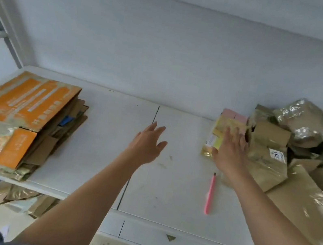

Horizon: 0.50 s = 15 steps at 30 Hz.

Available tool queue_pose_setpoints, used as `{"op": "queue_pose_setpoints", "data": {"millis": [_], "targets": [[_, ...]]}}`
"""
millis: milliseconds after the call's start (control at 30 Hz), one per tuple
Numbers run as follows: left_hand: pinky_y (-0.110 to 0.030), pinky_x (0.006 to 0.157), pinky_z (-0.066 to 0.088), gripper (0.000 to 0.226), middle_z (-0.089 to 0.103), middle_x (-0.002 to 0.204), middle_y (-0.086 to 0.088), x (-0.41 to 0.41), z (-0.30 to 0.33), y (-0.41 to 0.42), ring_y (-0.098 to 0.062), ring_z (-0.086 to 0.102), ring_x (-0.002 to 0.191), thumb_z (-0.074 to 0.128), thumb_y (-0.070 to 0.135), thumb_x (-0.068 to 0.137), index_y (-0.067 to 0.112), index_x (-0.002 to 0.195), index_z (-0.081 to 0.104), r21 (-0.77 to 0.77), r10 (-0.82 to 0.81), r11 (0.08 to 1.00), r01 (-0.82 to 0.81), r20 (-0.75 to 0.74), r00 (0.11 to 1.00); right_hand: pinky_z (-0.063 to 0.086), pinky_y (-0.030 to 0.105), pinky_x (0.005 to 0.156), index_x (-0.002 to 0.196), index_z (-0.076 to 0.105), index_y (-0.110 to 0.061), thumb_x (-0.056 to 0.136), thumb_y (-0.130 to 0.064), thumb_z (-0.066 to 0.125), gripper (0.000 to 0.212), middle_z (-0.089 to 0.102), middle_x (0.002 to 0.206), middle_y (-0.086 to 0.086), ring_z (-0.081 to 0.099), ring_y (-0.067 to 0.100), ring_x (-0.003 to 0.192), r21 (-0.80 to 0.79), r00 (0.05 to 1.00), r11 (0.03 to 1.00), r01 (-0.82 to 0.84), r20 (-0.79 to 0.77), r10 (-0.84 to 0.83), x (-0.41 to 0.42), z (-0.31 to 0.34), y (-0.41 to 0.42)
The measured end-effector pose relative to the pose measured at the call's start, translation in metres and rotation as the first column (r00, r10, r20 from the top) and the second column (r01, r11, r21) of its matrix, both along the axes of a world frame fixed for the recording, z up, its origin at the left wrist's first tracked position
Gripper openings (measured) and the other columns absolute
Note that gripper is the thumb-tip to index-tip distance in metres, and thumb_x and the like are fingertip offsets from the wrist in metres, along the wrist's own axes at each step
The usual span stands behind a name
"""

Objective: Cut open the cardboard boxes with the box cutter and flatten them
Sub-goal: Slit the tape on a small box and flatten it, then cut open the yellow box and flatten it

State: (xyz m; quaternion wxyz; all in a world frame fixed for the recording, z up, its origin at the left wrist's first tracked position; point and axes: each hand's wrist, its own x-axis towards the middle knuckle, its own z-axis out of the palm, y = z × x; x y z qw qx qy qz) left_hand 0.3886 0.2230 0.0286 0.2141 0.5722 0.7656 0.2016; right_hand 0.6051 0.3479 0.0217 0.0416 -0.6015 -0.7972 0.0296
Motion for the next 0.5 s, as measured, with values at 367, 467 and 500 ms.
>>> {"op": "queue_pose_setpoints", "data": {"millis": [367, 467, 500], "targets": [[-0.041, 0.116, 0.026, 0.060, 0.011, 0.164, -0.005, 0.022, -0.024, -0.002, -0.021, 0.021, 0.149, 0.048, 0.035, 0.102, 0.021, 0.155, 0.023, -0.134, 0.036, 0.990, -0.036, 0.001, 0.999, 0.043, 0.049, 0.095, 0.144, 0.032, -0.034, 0.079, -0.010, 0.072, 0.080, 0.028, 0.134, 0.013, 0.027, 0.036, 0.128, 0.079, 0.993, 0.990, -0.116, -0.009, 0.117, 0.005, 0.005, 0.003], [-0.038, 0.116, 0.024, 0.061, 0.014, 0.163, -0.007, 0.020, -0.028, -0.007, -0.021, 0.021, 0.149, 0.049, 0.036, 0.101, 0.021, 0.155, 0.024, -0.147, 0.045, 0.988, -0.045, -0.004, 0.999, 0.044, 0.056, 0.096, 0.132, 0.044, -0.038, 0.082, -0.006, 0.069, 0.064, 0.009, 0.154, 0.009, 0.015, 0.040, 0.138, 0.090, 0.982, 0.981, -0.173, -0.066, 0.179, 0.001, 0.003, 0.004], [-0.038, 0.116, 0.023, 0.060, 0.014, 0.163, -0.007, 0.020, -0.029, -0.008, -0.021, 0.021, 0.149, 0.049, 0.036, 0.101, 0.021, 0.154, 0.025, -0.153, 0.050, 0.987, -0.049, 0.001, 0.999, 0.044, 0.057, 0.097, 0.131, 0.046, -0.038, 0.083, -0.006, 0.069, 0.062, 0.004, 0.158, 0.007, 0.013, 0.041, 0.140, 0.089, 0.977, 0.976, -0.200, -0.057, 0.206, -0.001, 0.004, 0.007]]}}
